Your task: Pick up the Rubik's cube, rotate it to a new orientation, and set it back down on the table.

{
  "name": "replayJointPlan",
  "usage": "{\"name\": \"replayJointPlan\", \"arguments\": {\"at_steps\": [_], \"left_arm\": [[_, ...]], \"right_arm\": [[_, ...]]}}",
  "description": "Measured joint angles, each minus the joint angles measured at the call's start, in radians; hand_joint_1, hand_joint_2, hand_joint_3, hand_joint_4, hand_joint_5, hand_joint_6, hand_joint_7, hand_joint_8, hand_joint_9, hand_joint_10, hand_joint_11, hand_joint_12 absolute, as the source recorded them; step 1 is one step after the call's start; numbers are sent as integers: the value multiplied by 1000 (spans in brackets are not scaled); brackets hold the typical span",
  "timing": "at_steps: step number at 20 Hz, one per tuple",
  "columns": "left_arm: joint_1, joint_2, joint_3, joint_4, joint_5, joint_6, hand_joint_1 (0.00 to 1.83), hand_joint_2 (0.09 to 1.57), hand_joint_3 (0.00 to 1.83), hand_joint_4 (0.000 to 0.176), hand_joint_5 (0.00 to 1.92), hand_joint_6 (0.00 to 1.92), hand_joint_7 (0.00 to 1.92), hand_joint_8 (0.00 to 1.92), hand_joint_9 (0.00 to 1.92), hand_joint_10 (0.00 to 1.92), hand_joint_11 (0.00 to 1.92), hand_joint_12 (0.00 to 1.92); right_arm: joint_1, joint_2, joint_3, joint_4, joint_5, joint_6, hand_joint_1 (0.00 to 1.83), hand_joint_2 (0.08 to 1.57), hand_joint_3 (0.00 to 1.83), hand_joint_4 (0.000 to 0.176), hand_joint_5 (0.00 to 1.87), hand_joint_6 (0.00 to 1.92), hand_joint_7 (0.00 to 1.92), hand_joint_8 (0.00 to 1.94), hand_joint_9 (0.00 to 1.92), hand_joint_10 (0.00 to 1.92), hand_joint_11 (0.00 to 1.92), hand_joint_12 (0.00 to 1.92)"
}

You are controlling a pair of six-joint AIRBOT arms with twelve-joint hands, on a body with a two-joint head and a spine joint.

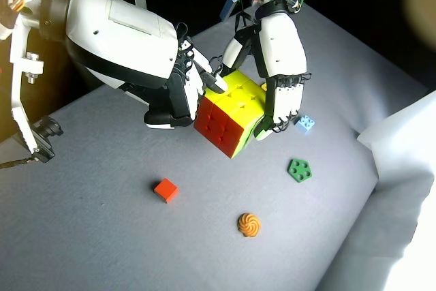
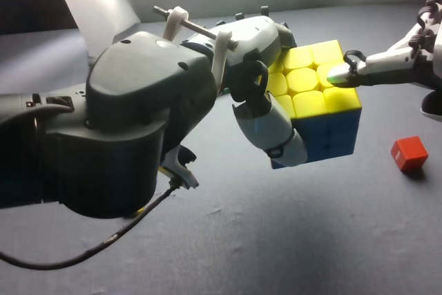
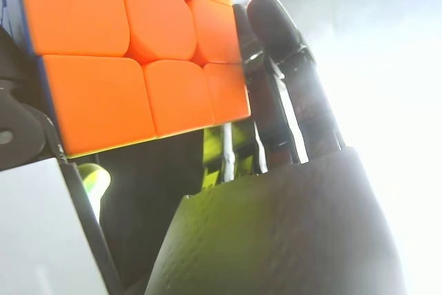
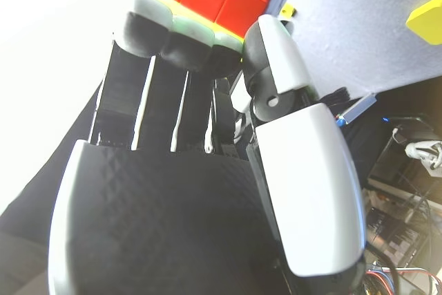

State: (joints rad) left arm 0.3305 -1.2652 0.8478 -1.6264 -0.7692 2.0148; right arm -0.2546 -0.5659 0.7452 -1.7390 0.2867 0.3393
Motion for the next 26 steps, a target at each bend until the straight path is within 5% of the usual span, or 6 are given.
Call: {"name": "replayJointPlan", "arguments": {"at_steps": [5,8,23,24,25,26], "left_arm": [[-3,-2,0,0,1,0,1345,1189,0,0,866,1191,805,1204,713,1436,484,1327],[-3,-3,5,-3,6,0,1343,1194,0,0,867,1223,783,1199,708,1449,506,1324],[-3,-4,6,-4,12,4,1344,1189,0,0,871,1200,803,1178,710,1445,500,1302],[-3,-4,6,-5,13,10,1347,1184,0,0,886,1168,815,1160,714,1444,504,1303],[-3,-4,8,-8,8,11,1345,1187,1,0,881,1199,809,1149,703,1453,495,1308],[-3,-4,11,-7,6,4,1345,1187,1,0,881,1199,809,1149,703,1453,495,1308]], "right_arm": [[-19,-10,0,-2,1,0,1217,1293,0,0,278,3,755,1941,904,1921,956,1921],[-25,-10,0,3,1,0,1223,1262,0,0,529,92,787,1941,914,1921,962,1921],[-34,4,0,11,1,1,1260,1269,1,0,336,12,751,1941,894,1921,933,1921],[-50,7,0,11,1,0,1080,1334,0,0,514,1268,767,1941,916,1921,953,1921],[-63,9,0,6,4,1,1220,1292,0,0,289,663,735,1941,899,1921,943,1921],[-69,10,0,3,12,1,1220,1292,0,0,289,663,735,1941,899,1921,943,1921]]}}
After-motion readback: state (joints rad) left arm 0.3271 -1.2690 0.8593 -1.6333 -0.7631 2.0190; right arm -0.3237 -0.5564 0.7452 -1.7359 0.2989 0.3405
